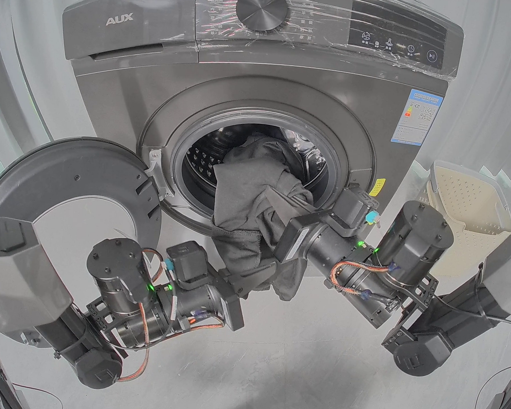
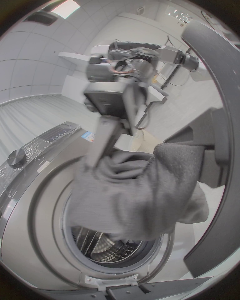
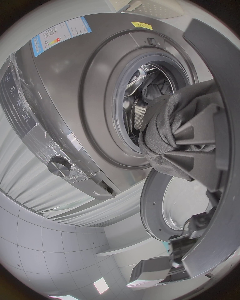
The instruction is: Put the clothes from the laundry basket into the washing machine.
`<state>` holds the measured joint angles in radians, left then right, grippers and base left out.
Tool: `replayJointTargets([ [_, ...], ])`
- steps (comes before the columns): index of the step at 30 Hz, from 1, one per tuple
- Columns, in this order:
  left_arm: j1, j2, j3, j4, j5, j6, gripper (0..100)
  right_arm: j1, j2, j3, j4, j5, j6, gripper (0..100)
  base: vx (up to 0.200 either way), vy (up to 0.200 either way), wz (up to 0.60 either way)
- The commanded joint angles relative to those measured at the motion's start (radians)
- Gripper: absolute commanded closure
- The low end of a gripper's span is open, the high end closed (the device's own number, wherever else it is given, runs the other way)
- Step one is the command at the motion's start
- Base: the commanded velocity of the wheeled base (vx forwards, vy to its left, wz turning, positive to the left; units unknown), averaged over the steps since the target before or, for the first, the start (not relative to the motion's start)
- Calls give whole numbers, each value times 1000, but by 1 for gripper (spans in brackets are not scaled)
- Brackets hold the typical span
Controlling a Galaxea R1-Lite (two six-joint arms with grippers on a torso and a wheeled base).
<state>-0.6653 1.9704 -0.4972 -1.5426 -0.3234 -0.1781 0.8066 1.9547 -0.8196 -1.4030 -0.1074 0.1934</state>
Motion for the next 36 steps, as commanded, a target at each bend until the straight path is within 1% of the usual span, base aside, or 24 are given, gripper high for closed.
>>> replayJointTargets([
  [1, 13, -101, -15, -2, -2, -54, 100, 3, 50, 10, -14, 3, 6, 100, 0, 0, 0],
  [2, 13, -101, -15, -2, -2, -54, 100, 3, 50, 10, -14, 3, 6, 0, 0, 0, 0],
  [4, 13, -101, -15, -2, -2, -54, 100, 3, 50, 10, -14, 3, 6, 0, 0, 0, 0],
  [5, 41, -199, -37, -1, -13, -100, 100, 17, 84, 22, -42, 5, 20, 0, 0, 0, 0],
  [6, 44, -206, -43, 1, -13, -103, 100, 16, 82, 27, -42, 5, 21, 0, 0, 0, 0],
  [8, 56, -234, -80, 12, -9, -123, 100, 16, 79, 56, -39, 8, 20, 0, 0, 0, 0],
  [11, 69, -234, -115, 16, 1, -138, 100, 9, 72, 96, -27, 8, 20, 0, 0, 0, 0],
  [17, 93, -226, -141, 21, 7, -139, 100, -4, 61, 208, -22, 6, 15, 0, 0, 0, 0],
  [21, 101, -226, -179, 25, 53, -141, 100, -10, 63, 272, -22, 6, 14, 0, 0, 0, 0],
  [23, 104, -229, -188, 24, 58, -141, 100, -12, 64, 293, -21, 8, 11, 0, 0, 0, 0],
  [28, 104, -239, -184, 24, 56, -141, 100, -35, 87, 290, -21, 9, 9, 0, 0, 0, 0],
  [36, 102, -235, -178, 21, 55, -141, 100, -44, 89, 278, -22, 9, 9, 0, 0, 0, 0],
])
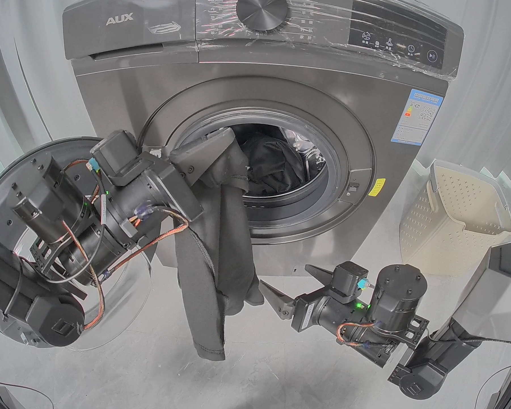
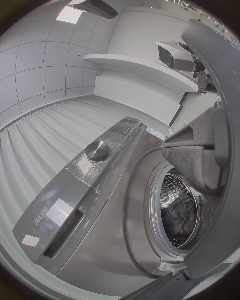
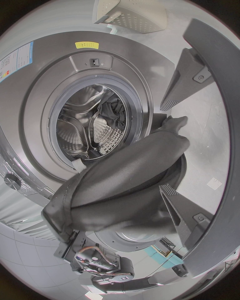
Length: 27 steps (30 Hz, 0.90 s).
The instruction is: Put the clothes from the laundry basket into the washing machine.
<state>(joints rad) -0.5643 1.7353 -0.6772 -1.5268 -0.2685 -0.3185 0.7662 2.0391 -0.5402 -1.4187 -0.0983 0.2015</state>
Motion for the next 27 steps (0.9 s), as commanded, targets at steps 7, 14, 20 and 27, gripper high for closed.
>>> replayJointTargets([
  [7, -8, -2, 11, 2, 0, -1, 100, -16, 3, -7, -6, -1, 1, 0, 0, 0, 0],
  [14, -25, -3, 45, -7, -3, 1, 100, -53, 7, -9, -8, -1, 1, 0, 0, 0, 0],
  [20, -49, -23, 85, -10, -8, 9, 100, -53, 13, -21, -8, -1, -1, 0, 0, 0, 0],
  [27, -62, -103, 159, 8, -34, 12, 100, -71, 41, -49, -6, 3, -10, 0, 0, 0, 0],
])
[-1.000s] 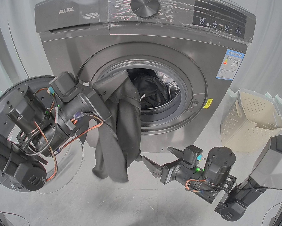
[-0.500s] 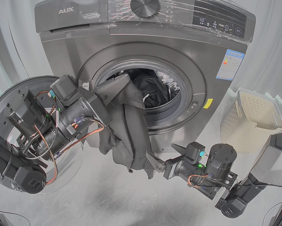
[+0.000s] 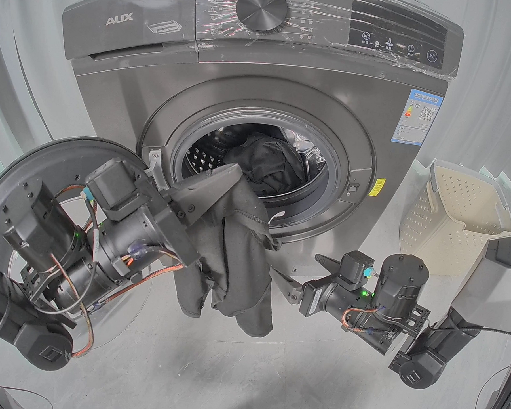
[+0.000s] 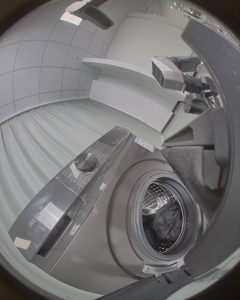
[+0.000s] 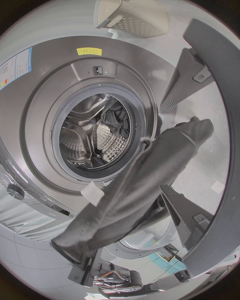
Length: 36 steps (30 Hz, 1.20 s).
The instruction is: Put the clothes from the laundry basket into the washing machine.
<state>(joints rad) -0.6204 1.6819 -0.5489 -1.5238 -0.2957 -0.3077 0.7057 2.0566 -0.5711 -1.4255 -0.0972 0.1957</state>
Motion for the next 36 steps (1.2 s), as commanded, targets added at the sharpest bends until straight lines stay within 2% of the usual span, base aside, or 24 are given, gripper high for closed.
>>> replayJointTargets([
  [1, -2, -51, 29, 5, -6, 1, 100, -11, 30, -23, 0, 4, -4, 0, 0, 0, 0],
  [8, -2, -53, 15, 4, -6, 1, 100, 6, 83, -62, 0, 4, -6, 0, 0, 0, 0],
  [23, -5, -76, 17, 4, -8, 1, 100, 11, 197, -257, -6, 11, -19, 0, 0, 0, 0],
  [31, 1, -53, 20, 4, -8, 1, 100, 57, 185, -266, -15, 17, -18, 0, 0, 0, 0],
  [36, 1, -41, 18, -1, -6, 1, 100, 58, 188, -277, -16, 24, -19, 0, 0, 0, 0],
])
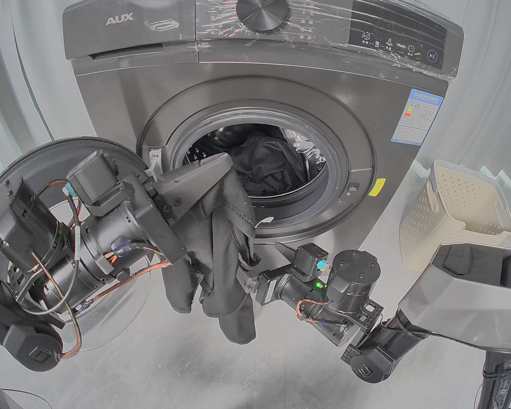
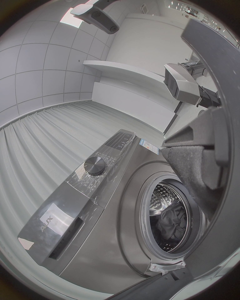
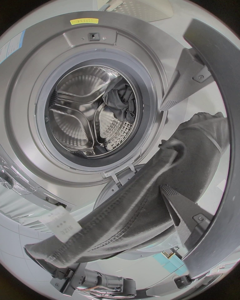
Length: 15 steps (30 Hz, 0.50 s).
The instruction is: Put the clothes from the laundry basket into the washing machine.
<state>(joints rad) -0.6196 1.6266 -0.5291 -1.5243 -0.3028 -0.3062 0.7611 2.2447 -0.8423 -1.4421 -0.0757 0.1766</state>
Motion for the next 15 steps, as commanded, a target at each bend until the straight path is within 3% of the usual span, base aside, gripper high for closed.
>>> replayJointTargets([
  [1, 0, 13, -3, -1, 1, -1, 100, 3, 3, -9, -1, 2, 0, 0, 0, 0, 0],
  [7, 1, 4, -11, -1, -1, -2, 100, 4, 21, -29, -14, 2, 0, 0, 0, 0, 0],
  [8, 1, 4, -11, -2, -1, -2, 100, 4, 23, -29, -14, 4, 0, 100, 0, 0, 0],
  [15, 4, 9, -15, -2, 1, -2, 100, 7, 10, -17, -26, 2, 1, 100, 0, 0, 0],
])
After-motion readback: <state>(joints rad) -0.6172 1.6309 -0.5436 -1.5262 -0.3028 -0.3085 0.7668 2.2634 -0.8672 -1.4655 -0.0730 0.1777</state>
